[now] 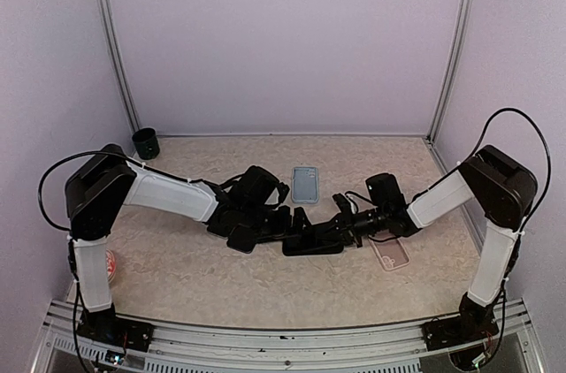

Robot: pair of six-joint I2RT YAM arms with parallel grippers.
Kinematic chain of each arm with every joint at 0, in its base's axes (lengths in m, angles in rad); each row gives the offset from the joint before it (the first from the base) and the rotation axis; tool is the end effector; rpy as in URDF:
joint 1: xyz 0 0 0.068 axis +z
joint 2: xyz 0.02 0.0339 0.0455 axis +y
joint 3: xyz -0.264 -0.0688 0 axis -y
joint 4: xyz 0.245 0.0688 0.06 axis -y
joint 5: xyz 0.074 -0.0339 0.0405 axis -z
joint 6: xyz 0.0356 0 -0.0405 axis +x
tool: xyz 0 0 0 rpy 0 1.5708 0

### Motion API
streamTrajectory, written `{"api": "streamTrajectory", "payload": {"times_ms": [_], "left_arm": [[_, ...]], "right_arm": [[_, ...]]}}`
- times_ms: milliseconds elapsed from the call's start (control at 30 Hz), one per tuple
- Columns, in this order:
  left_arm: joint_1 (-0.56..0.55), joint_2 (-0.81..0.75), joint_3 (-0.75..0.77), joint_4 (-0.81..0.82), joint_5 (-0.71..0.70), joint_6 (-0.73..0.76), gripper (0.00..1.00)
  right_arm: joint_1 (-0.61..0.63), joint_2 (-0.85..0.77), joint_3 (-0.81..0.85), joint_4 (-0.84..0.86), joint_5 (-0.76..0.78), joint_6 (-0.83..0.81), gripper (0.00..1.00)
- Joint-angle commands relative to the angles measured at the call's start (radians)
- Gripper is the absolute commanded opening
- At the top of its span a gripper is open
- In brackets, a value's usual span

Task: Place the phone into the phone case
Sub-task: Install the phone on the phone case.

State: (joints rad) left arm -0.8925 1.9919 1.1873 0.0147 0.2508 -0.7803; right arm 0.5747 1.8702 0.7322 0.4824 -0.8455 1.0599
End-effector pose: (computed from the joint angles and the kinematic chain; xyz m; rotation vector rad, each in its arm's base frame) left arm 0.2550 -0.3305 0.1424 0.2816 2.5991 -1.0181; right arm 0.2646 0.2031 0.1090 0.0644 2.6197 1.7064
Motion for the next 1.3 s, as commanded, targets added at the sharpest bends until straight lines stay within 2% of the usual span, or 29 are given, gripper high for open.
{"api": "streamTrajectory", "payload": {"times_ms": [0,167,900,1100,1267], "left_arm": [[-0.015,0.019,0.059,0.036,0.024,0.015,0.99],[-0.002,0.0,0.054,0.037,0.007,0.012,0.99],[0.007,-0.125,-0.016,0.047,0.027,0.015,0.99],[-0.005,-0.109,-0.001,0.012,0.01,0.007,0.99],[-0.026,-0.086,0.012,-0.007,0.002,-0.008,0.99]], "right_arm": [[0.034,0.055,0.035,-0.188,0.071,-0.087,0.0],[0.034,0.047,0.033,-0.206,0.084,-0.093,0.0],[0.03,0.135,-0.044,-0.015,0.086,-0.011,0.0],[0.03,0.124,-0.048,-0.043,0.101,-0.001,0.0],[0.03,0.119,-0.042,-0.076,0.109,-0.015,0.05]]}}
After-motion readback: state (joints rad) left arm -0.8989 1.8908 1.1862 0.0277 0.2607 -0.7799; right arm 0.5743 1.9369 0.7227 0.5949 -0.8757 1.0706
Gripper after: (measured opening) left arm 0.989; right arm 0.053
